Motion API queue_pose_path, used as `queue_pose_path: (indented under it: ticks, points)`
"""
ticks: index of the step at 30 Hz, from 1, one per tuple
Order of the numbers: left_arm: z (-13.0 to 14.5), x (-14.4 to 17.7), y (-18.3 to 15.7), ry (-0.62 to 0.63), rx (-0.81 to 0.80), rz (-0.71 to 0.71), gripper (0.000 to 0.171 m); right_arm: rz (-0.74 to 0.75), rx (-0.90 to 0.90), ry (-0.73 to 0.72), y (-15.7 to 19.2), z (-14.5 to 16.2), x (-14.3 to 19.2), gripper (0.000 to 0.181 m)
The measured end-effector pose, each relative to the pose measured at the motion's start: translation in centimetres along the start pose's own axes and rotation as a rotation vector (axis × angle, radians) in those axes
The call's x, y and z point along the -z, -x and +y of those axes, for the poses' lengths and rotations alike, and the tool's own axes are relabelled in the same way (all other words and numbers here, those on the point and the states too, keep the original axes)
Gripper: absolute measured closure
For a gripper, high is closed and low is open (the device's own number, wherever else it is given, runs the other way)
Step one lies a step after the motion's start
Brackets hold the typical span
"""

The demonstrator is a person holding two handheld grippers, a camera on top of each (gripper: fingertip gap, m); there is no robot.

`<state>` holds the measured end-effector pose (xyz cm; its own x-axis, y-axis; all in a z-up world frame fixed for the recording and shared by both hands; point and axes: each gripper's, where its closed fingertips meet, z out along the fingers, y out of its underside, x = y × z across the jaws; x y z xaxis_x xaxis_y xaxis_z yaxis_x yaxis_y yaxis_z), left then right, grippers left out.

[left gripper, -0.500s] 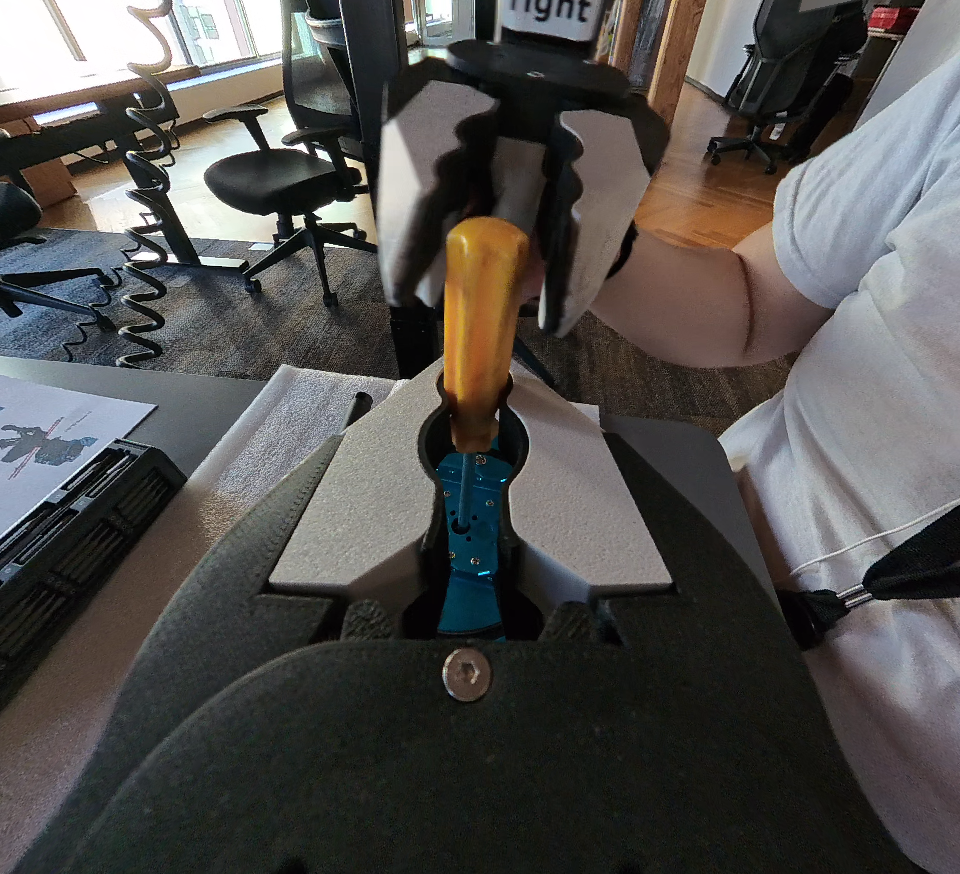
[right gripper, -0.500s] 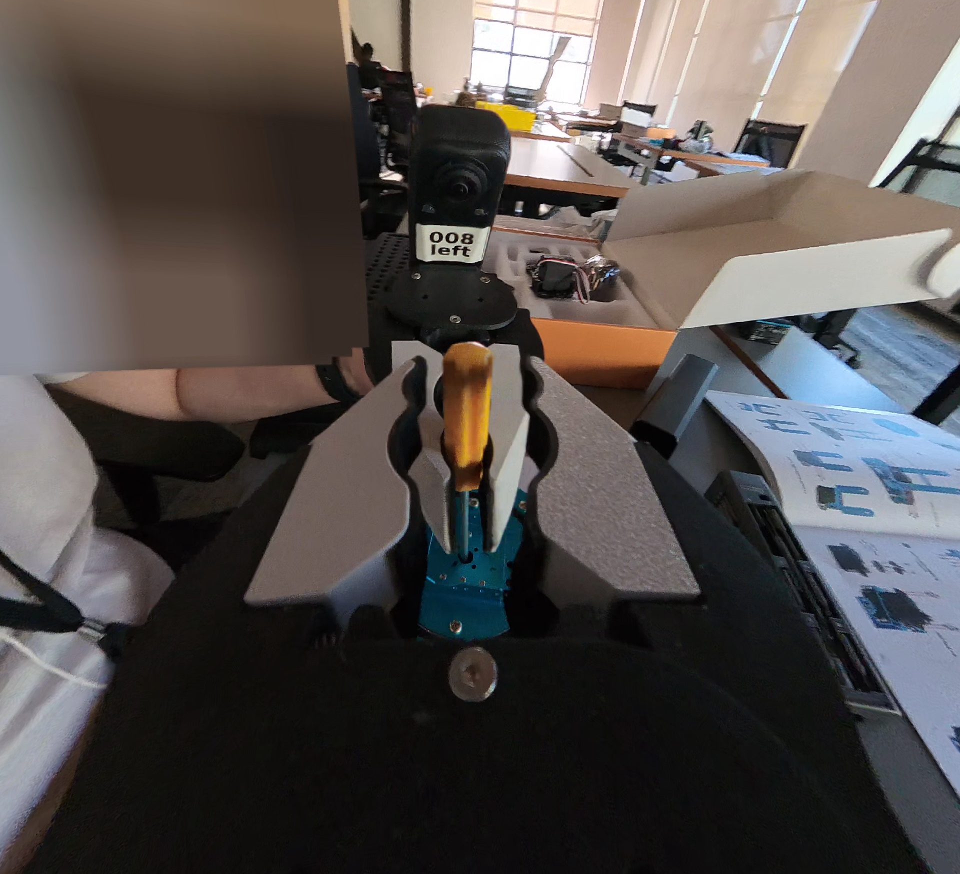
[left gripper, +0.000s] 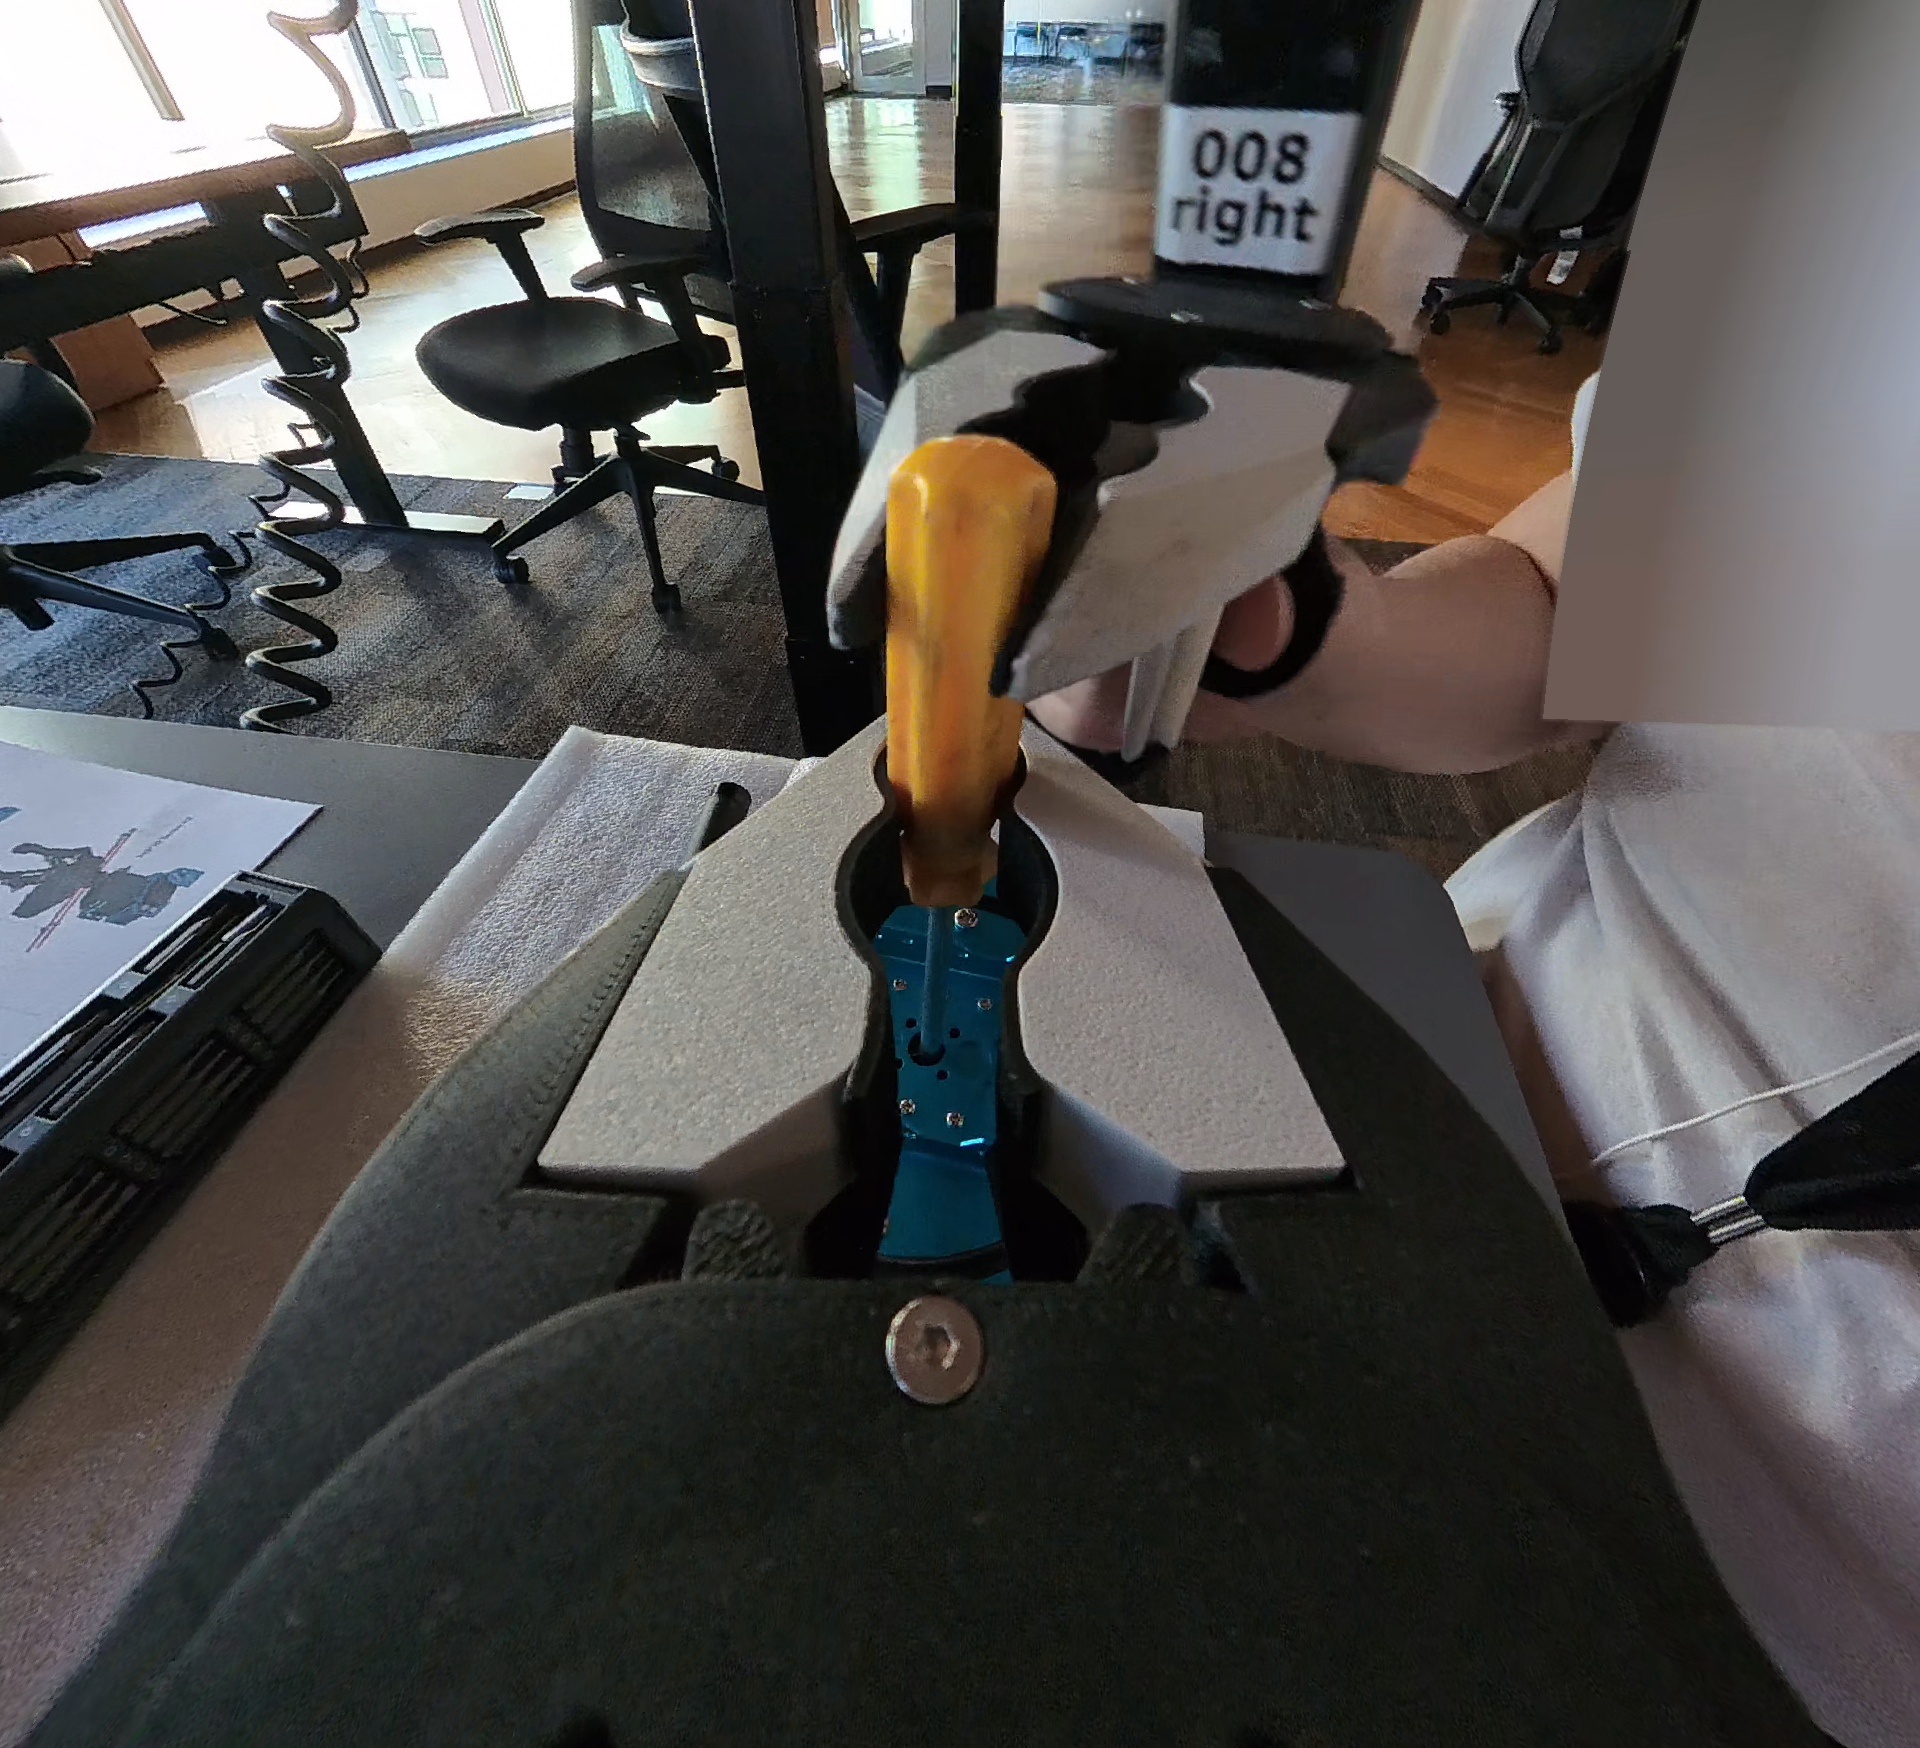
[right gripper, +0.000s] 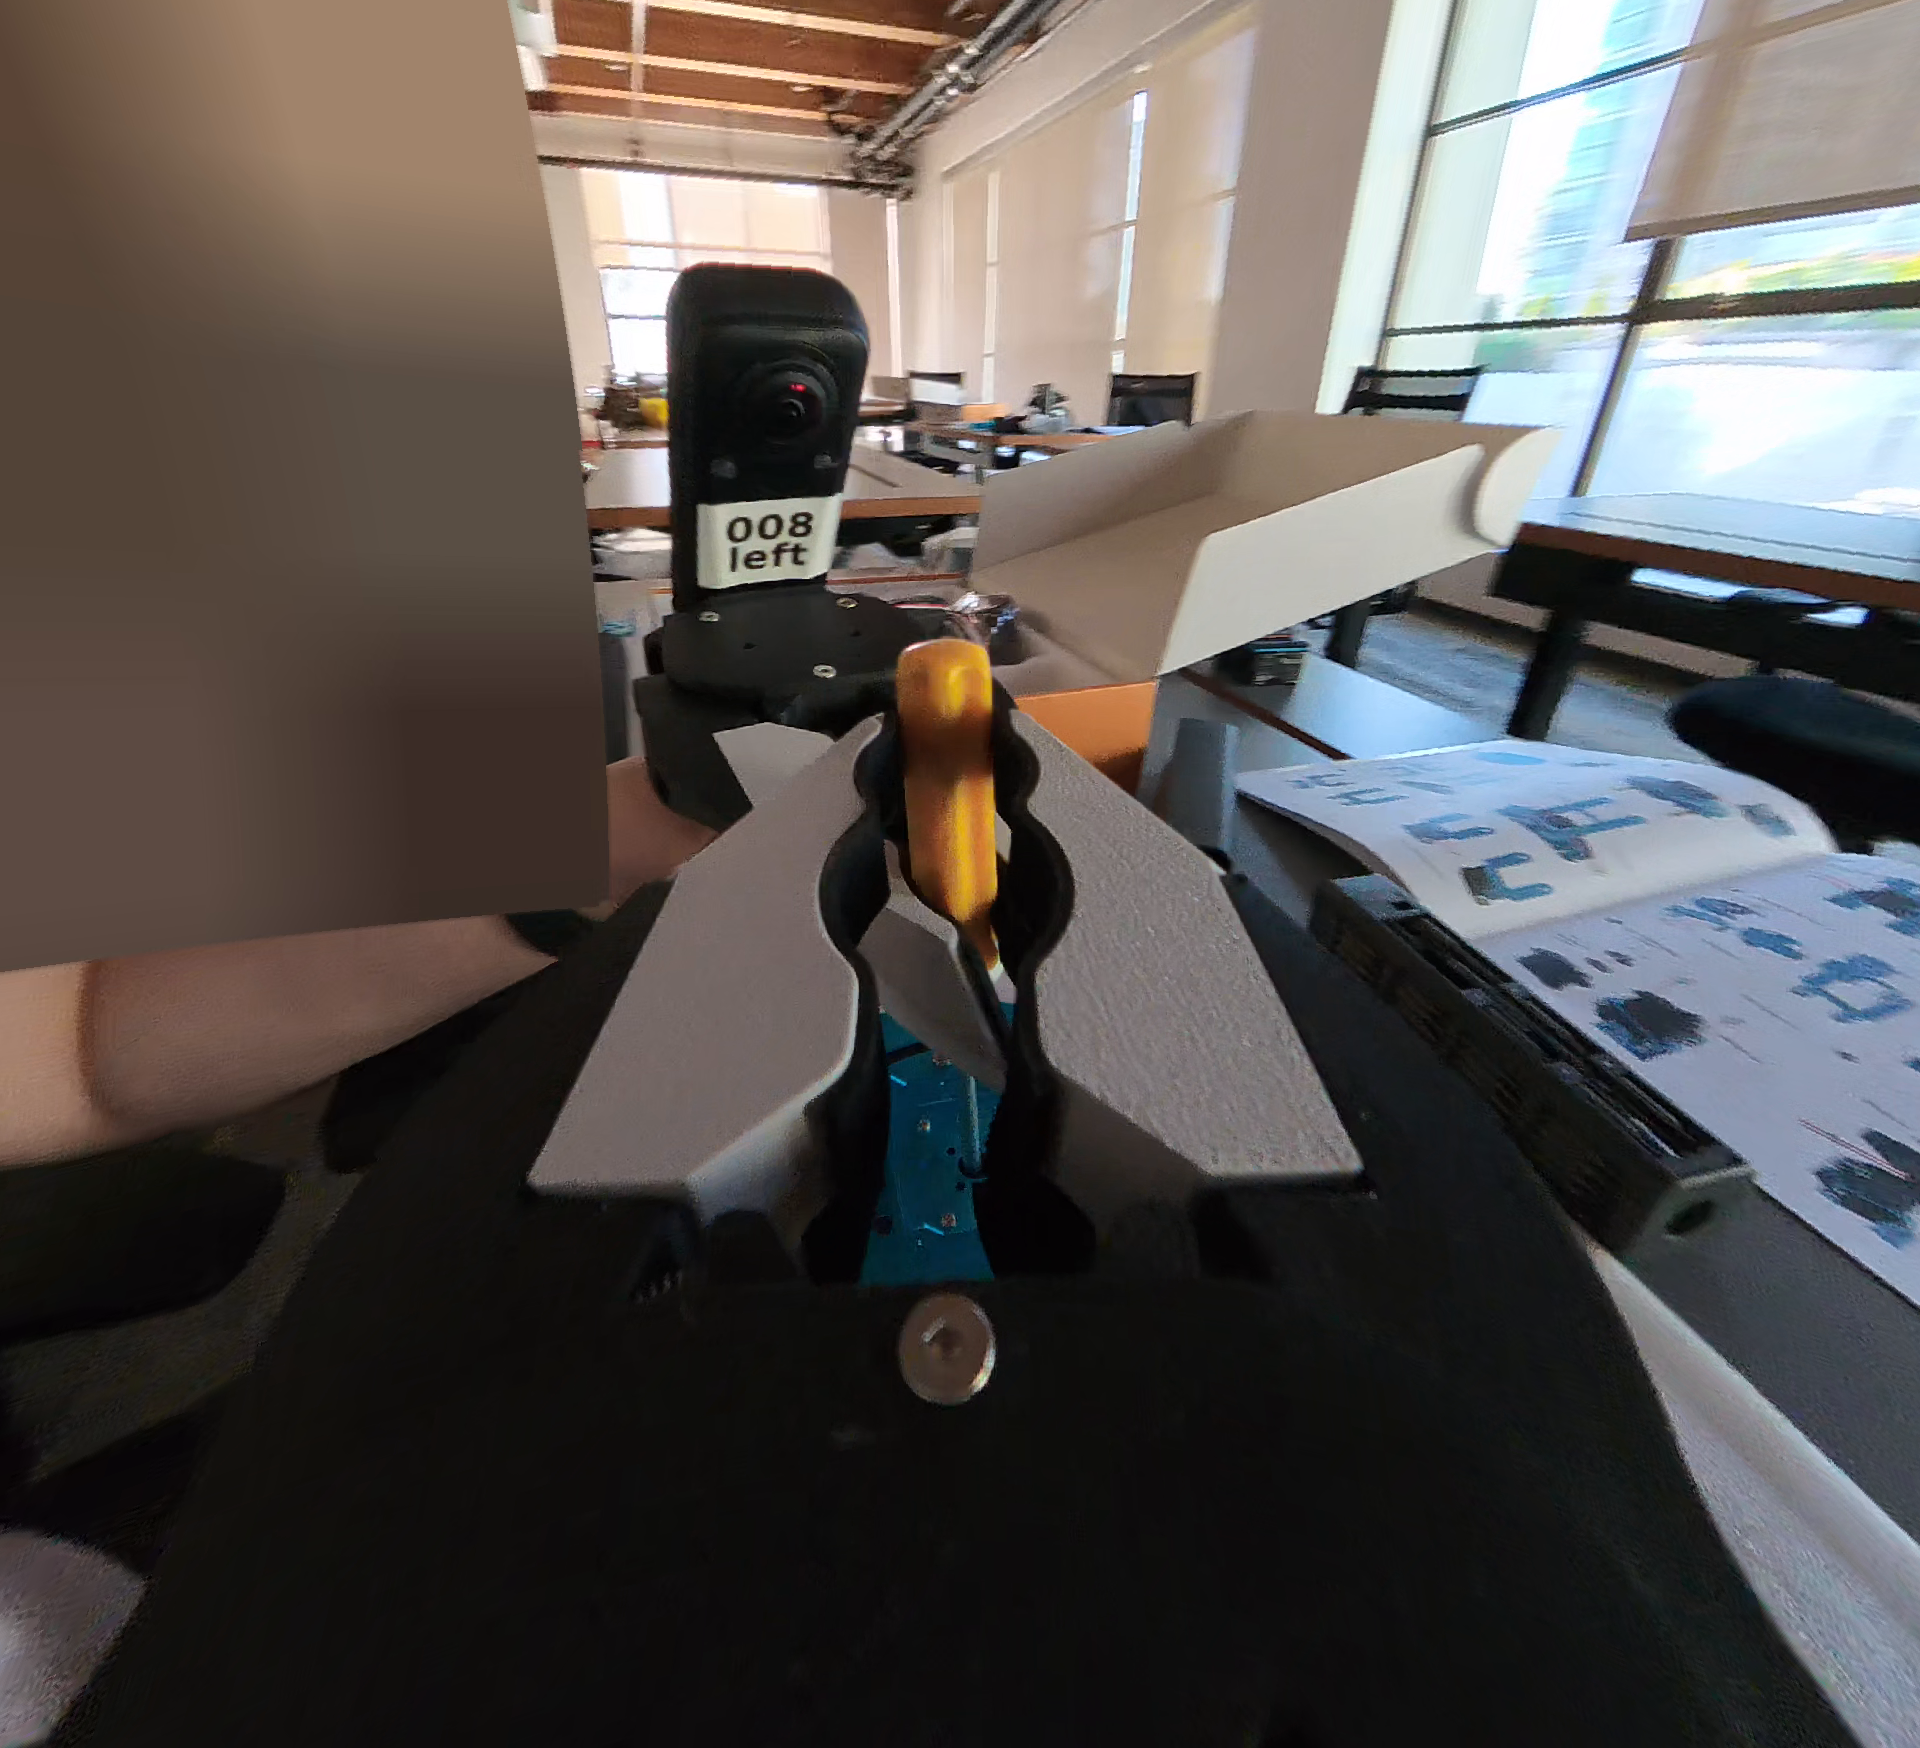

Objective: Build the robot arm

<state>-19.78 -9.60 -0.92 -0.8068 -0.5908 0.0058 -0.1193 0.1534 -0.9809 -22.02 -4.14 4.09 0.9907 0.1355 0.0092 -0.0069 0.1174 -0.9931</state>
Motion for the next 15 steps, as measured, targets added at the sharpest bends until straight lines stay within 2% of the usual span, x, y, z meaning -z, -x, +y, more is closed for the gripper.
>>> queue_pose_path:
  ticks: [2,3,6,9,13,15]
  points:
    - [0.0,0.1,0.0,0.002,-0.004,-0.003,0.162,0.021,0.043,0.017,0.0,0.0,-0.1,0.166]
    - [0.0,0.1,0.0,0.001,-0.004,-0.004,0.162,-0.017,0.061,0.033,0.2,0.0,-0.1,0.166]
    - [0.1,0.2,-0.1,-0.003,-0.001,-0.001,0.162,-0.293,0.037,0.073,1.1,-0.4,0.0,0.149]
    - [0.1,0.2,-0.1,0.001,-0.003,0.006,0.162,-0.558,0.010,0.130,1.3,-0.2,0.4,0.147]
    - [0.1,-0.1,-0.2,0.008,-0.008,0.013,0.161,-0.795,-0.050,0.167,1.3,-0.3,0.8,0.161]
    - [0.1,-0.2,-0.2,0.009,-0.009,0.010,0.161,-0.852,-0.080,0.187,1.3,-0.1,0.9,0.164]
